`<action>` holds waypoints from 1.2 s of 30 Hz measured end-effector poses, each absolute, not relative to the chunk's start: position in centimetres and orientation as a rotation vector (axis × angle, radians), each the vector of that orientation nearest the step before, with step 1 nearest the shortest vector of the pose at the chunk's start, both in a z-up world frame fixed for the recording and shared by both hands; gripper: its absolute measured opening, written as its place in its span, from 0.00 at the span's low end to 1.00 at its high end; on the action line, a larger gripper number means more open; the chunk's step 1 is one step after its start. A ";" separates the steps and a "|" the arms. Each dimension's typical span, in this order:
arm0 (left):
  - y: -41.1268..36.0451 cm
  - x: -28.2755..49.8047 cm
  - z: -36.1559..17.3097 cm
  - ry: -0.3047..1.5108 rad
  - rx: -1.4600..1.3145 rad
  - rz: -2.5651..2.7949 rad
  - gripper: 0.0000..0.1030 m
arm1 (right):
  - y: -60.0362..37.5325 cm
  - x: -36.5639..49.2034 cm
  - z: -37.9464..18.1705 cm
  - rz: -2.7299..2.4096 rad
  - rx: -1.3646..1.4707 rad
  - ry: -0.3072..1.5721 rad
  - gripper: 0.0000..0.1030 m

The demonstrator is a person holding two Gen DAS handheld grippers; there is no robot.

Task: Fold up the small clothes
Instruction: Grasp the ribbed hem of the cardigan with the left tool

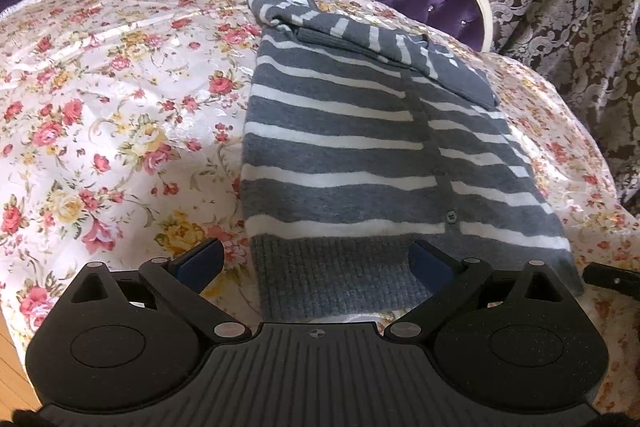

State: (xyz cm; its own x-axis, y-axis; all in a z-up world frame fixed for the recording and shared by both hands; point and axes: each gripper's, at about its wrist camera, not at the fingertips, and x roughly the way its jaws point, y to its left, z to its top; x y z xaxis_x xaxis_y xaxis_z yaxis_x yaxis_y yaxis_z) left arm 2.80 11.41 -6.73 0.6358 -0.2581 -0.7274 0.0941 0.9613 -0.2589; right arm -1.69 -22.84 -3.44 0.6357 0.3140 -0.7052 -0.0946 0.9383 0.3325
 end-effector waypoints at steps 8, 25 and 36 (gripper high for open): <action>11.8 3.7 -6.9 0.876 -0.212 -0.188 0.80 | -22.8 -0.1 -4.3 0.253 0.331 0.883 0.64; 12.1 4.1 -6.8 0.863 -0.238 -0.228 0.13 | -22.5 1.4 -5.5 0.320 0.403 0.915 0.73; 13.4 3.3 -6.2 0.804 -0.320 -0.192 0.07 | -24.0 0.2 -4.6 0.315 0.463 0.879 0.13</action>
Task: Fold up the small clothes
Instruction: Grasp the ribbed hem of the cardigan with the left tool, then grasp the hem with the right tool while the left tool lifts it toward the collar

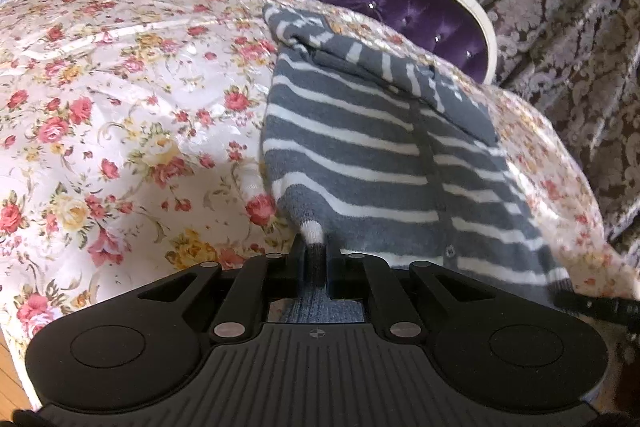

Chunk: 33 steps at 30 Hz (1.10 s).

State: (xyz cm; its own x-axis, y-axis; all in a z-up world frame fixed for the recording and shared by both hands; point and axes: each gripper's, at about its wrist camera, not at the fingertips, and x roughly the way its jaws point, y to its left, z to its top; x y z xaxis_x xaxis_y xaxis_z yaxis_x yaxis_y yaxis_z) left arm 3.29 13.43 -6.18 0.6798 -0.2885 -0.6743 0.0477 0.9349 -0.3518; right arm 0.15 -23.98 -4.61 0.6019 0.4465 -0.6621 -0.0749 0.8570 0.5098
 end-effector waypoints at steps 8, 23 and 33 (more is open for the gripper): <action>14.5 3.7 -4.3 0.756 -0.401 -0.173 0.07 | -25.4 1.2 -1.8 0.383 0.563 0.765 0.13; 14.0 14.2 3.9 0.632 -0.347 -0.210 0.06 | -27.1 11.9 3.0 0.381 0.640 0.513 0.13; 13.7 25.5 3.2 0.655 -0.345 -0.180 0.05 | -28.0 22.4 1.0 0.275 0.628 0.505 0.13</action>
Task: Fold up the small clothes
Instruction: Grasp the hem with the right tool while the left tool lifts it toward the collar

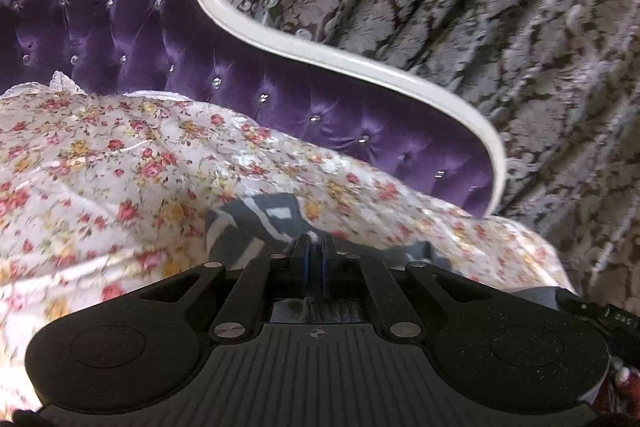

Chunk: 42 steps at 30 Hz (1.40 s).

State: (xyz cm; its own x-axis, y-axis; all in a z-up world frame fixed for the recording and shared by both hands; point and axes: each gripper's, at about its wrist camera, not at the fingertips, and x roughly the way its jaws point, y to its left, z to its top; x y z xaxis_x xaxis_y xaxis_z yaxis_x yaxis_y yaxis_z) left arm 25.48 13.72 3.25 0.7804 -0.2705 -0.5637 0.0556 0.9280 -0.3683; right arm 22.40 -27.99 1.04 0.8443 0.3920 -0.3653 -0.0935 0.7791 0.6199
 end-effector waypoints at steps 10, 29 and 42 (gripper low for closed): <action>14.2 33.7 -1.6 0.744 -0.311 -0.106 0.00 | -27.6 30.2 -3.7 0.174 0.615 0.642 0.13; 12.1 29.2 -3.1 0.744 0.019 -0.179 0.09 | -27.9 30.7 -3.0 0.130 0.577 0.574 0.59; 7.1 32.6 -5.7 0.795 0.286 -0.219 0.10 | -27.5 30.5 -2.8 0.158 0.568 0.591 0.59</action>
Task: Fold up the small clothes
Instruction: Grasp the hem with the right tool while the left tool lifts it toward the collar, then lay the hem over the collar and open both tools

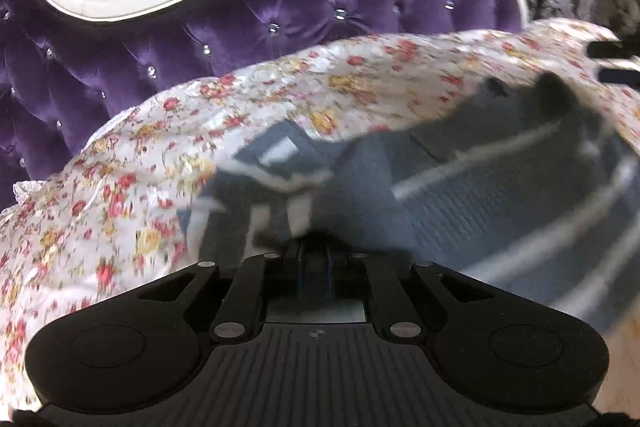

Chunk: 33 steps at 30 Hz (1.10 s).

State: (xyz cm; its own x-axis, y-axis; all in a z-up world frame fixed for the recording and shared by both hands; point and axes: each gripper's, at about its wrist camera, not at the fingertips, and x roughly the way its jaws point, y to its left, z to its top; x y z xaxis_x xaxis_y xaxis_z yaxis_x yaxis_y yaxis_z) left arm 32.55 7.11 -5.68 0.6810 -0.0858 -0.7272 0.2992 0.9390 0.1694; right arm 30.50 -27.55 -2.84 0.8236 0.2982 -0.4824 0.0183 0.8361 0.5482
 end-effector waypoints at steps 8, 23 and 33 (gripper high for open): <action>9.3 38.8 -6.3 0.836 0.089 -0.087 0.21 | -28.1 30.6 -2.7 0.127 0.582 0.586 0.59; 9.0 33.6 -3.7 0.785 0.085 -0.128 0.44 | -25.1 32.1 -4.7 0.214 0.367 0.747 0.61; 7.9 32.4 -7.2 0.811 0.080 -0.145 0.96 | -23.8 32.0 -5.2 0.213 0.238 0.741 0.12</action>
State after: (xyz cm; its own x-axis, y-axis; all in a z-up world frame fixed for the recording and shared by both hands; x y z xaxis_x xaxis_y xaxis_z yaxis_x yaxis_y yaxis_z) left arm 32.37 7.91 -7.16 0.6792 -0.0986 -0.7273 0.1602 0.9870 0.0157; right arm 31.99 -23.83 -5.19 0.7188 0.2743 -0.6388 -0.1076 0.9517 0.2876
